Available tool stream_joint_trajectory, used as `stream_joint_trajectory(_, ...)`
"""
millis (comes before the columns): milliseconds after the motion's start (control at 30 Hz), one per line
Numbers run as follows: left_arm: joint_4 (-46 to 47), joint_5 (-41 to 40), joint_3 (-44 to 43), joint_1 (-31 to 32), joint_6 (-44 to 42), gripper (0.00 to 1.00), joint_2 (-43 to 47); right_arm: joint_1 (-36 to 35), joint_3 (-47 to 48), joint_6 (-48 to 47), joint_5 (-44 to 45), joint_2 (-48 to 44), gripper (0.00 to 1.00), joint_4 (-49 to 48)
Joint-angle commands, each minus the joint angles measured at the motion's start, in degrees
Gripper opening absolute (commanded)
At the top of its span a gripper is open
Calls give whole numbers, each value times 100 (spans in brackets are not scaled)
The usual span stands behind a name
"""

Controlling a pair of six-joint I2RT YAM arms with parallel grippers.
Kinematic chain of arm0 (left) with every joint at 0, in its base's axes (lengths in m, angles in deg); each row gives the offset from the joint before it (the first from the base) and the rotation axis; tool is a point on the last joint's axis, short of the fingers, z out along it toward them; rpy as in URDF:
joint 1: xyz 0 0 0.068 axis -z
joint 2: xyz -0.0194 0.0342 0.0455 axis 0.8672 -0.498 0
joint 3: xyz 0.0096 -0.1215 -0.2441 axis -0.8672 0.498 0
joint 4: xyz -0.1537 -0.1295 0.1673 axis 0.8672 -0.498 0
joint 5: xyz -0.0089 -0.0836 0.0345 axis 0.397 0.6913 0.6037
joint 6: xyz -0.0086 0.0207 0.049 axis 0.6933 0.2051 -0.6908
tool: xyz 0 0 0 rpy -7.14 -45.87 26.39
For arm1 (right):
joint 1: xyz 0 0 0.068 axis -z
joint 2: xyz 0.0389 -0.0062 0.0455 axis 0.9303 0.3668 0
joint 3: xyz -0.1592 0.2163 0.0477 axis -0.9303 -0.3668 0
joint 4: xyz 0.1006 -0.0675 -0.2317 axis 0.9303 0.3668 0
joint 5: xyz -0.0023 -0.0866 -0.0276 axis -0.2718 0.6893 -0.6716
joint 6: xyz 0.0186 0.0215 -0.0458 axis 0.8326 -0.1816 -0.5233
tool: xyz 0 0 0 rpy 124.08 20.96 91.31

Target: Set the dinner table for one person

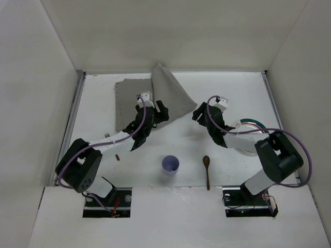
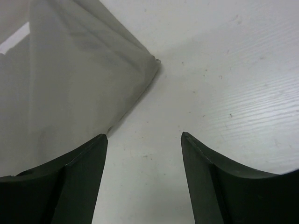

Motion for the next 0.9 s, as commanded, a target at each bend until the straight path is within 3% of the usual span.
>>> stream_joint_trajectory(0, -74, -555, 786, -246, 759, 69, 309, 200, 653, 527, -398, 584, 71, 210)
stream_joint_trajectory(233, -127, -652, 1640, -765, 1305, 68, 731, 674, 1655, 862, -706, 1507, 69, 815)
stream_joint_trajectory(600, -65, -468, 2142, -1301, 1709, 66, 1241, 886, 3088, 924, -1023, 2553, 56, 1950)
stream_joint_trajectory(767, -21, -318, 2230, -1617, 1867, 65, 1163, 868, 3589, 1011, -1120, 2888, 45, 2337)
stream_joint_trajectory(867, -47, -204, 2274, -1802, 2008, 65, 1145, 868, 3669, 1195, -1146, 2985, 25, 2408)
